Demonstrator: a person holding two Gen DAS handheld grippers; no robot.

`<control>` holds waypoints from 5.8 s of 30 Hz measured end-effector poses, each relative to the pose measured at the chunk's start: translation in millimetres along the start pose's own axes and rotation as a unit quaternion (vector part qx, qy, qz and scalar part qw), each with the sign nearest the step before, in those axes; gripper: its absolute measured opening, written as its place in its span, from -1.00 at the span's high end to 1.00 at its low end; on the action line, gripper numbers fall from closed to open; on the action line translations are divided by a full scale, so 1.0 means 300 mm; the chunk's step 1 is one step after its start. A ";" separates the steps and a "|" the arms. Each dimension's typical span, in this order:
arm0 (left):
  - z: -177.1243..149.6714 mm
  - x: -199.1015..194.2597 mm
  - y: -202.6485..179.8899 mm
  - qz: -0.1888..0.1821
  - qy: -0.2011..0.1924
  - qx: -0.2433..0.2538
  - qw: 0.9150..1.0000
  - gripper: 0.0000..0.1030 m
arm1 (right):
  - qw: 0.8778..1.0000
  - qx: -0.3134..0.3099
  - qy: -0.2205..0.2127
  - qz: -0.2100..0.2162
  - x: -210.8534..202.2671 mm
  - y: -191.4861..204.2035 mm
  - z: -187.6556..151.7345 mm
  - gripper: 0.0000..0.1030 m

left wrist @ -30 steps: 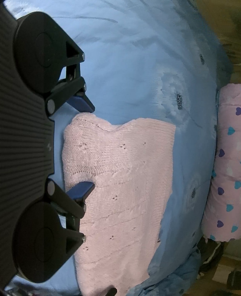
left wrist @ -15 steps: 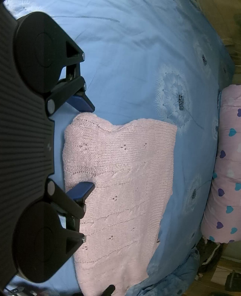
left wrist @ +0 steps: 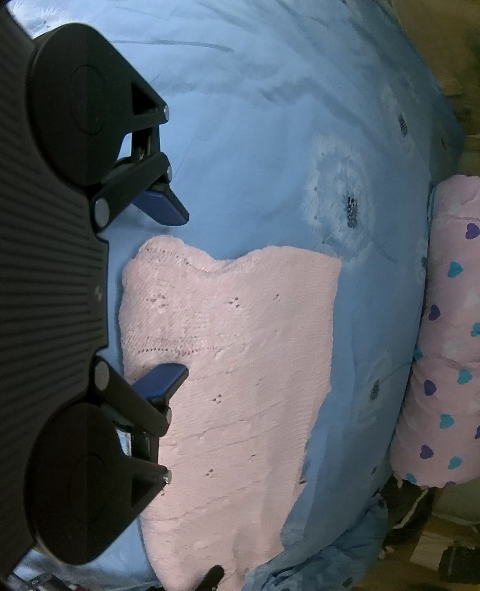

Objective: Fold small clothes

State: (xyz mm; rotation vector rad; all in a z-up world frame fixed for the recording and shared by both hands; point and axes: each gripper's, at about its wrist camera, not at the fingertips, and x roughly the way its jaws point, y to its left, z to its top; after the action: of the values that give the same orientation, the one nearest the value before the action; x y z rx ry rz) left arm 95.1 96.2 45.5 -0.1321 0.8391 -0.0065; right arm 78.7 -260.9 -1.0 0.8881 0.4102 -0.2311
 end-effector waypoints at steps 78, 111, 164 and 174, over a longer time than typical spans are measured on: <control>0.289 0.052 0.003 -0.008 -0.059 -0.037 0.998 -0.49 | 0.903 -0.364 0.132 0.185 -0.133 0.480 -0.241 0.01; 0.240 0.081 0.192 -0.037 -0.058 -0.121 0.990 0.70 | 0.927 -0.308 0.112 0.183 -0.075 0.363 -0.260 0.00; 0.030 0.049 0.263 -0.113 -0.024 -0.168 0.979 -0.59 | 0.903 -0.364 0.158 0.167 -0.197 0.427 -0.283 -0.28; 0.034 0.105 0.268 -0.136 -0.010 -0.161 0.978 -0.72 | 0.922 -0.241 0.262 0.153 0.059 0.425 -0.248 -0.37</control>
State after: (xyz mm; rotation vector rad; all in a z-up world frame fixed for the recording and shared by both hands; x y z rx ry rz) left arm 120.2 175.3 19.3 -0.5508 0.7929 -0.1265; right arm 122.1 -124.4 39.1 0.5020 0.7769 0.3982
